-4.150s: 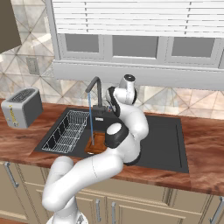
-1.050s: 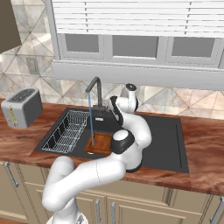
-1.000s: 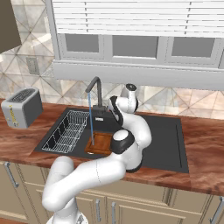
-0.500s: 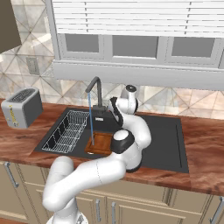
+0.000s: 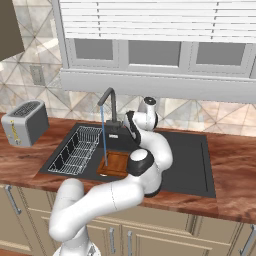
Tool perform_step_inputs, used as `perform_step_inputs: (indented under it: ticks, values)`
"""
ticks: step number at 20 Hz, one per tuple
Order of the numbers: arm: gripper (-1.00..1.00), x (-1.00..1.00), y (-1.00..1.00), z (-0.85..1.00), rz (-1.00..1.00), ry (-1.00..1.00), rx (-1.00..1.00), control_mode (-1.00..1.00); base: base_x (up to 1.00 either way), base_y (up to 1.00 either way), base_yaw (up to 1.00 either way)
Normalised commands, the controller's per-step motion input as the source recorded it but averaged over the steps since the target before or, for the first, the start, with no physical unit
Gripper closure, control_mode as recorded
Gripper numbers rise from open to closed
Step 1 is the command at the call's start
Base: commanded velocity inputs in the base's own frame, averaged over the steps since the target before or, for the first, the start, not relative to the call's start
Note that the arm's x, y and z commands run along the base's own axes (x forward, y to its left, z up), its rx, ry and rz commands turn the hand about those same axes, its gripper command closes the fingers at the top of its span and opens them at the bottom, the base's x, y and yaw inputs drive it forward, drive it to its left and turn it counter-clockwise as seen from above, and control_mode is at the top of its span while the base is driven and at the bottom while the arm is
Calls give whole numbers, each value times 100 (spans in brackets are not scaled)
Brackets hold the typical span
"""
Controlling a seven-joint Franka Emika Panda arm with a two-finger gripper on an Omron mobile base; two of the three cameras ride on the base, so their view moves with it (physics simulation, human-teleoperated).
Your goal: Turn on the sink faucet with hot water and rinse the cutting board for ten seconds, then turn off the faucet. Push the cutting board to reach the water if necessary.
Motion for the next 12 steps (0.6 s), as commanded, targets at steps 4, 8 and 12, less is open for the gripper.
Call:
perform_step_inputs:
  ticks: [4,8,12]
  values:
    - [-100,0,0,-2,0,0,0,-100,0,0,0]
    - [-100,0,0,-5,0,0,0,-100,0,0,0]
    - [-100,0,4,-6,0,0,0,-100,0,0,0]
